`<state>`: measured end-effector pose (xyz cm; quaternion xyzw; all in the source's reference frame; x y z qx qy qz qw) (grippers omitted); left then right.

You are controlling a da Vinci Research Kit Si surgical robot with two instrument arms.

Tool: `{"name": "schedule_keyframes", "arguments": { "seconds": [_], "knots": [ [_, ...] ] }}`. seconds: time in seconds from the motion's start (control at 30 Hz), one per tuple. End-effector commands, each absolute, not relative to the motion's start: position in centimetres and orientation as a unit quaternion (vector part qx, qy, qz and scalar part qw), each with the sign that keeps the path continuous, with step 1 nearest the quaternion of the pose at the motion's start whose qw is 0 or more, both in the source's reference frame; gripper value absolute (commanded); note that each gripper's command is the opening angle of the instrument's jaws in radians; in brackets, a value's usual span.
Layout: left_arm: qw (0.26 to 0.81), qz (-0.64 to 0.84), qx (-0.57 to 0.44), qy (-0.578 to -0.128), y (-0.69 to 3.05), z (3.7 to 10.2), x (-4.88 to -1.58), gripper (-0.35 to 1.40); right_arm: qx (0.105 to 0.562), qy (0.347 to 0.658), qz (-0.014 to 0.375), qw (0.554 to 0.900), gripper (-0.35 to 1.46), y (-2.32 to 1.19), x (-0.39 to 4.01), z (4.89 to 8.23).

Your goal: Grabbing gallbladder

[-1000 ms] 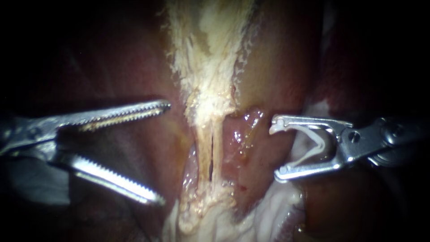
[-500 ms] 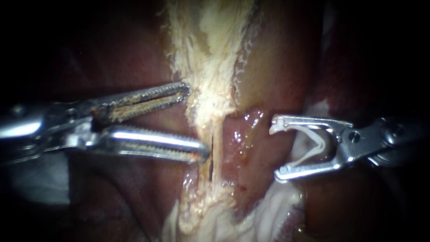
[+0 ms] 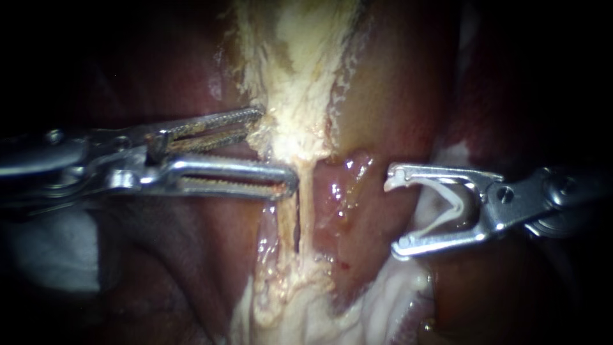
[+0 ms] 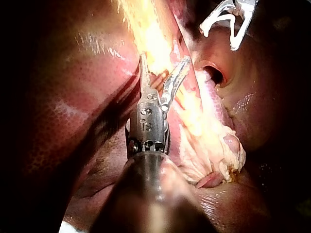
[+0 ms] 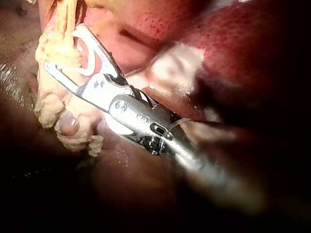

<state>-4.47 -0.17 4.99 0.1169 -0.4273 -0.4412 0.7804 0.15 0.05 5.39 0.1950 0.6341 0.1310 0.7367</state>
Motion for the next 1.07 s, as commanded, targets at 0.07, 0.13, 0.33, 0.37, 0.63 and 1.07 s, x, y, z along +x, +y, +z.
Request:
{"name": "schedule_keyframes", "arguments": {
  "seconds": [0.07, 0.13, 0.33, 0.37, 0.63, 1.07],
  "knots": [
    [0.778, -0.450, 0.121, -0.422, -0.13, 5.03, -4.47, 0.26, 0.195, 0.634, 0.131, 0.737, 0.60, 0.05, 0.16, 5.39],
    [0.774, -0.461, 0.125, -0.416, -0.10, 5.07, -4.46, 0.07, 0.195, 0.634, 0.131, 0.737, 0.60, 0.05, 0.16, 5.39],
    [0.768, -0.483, 0.134, -0.398, 0.00, 5.16, -4.49, -0.35, 0.195, 0.634, 0.131, 0.737, 0.60, 0.05, 0.16, 5.39],
    [0.766, -0.490, 0.138, -0.393, 0.02, 5.16, -4.49, -0.35, 0.195, 0.634, 0.131, 0.737, 0.60, 0.05, 0.16, 5.39],
    [0.768, -0.506, 0.161, -0.358, 0.03, 5.16, -4.42, -0.35, 0.195, 0.634, 0.131, 0.737, 0.60, 0.05, 0.16, 5.39],
    [0.770, -0.504, 0.165, -0.355, 0.01, 5.13, -4.41, -0.35, 0.195, 0.634, 0.132, 0.736, 0.60, 0.05, 0.18, 5.39]
  ]
}}
